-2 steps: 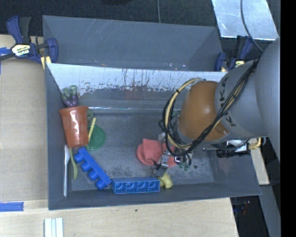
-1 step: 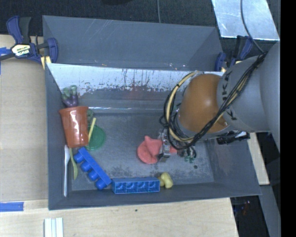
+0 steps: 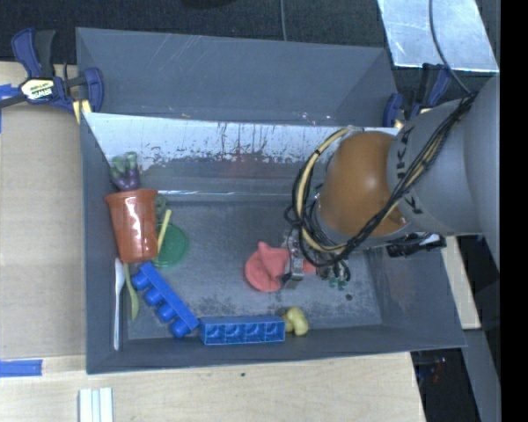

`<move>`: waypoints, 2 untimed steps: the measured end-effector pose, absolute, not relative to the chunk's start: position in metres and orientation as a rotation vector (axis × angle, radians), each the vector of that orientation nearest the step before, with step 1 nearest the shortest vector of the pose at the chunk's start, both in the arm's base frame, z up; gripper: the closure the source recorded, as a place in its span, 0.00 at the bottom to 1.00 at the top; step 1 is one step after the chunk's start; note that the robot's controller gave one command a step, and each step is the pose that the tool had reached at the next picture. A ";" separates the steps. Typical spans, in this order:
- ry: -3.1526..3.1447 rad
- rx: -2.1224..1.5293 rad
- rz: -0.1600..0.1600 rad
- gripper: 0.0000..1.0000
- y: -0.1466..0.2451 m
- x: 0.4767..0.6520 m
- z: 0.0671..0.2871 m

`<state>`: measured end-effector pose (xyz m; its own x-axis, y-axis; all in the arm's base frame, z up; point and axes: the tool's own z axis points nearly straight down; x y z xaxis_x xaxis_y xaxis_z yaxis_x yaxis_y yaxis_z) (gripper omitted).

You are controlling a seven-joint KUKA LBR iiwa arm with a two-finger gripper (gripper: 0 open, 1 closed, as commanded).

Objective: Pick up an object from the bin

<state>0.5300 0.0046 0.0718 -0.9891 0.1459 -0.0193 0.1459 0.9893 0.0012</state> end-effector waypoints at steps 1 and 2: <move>3.124 0.229 -0.001 1.00 0.004 0.527 0.106; 3.118 0.228 0.000 1.00 0.004 0.529 0.142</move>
Offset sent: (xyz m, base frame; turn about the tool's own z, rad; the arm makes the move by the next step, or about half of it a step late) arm -0.0036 0.0001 0.0316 -0.0004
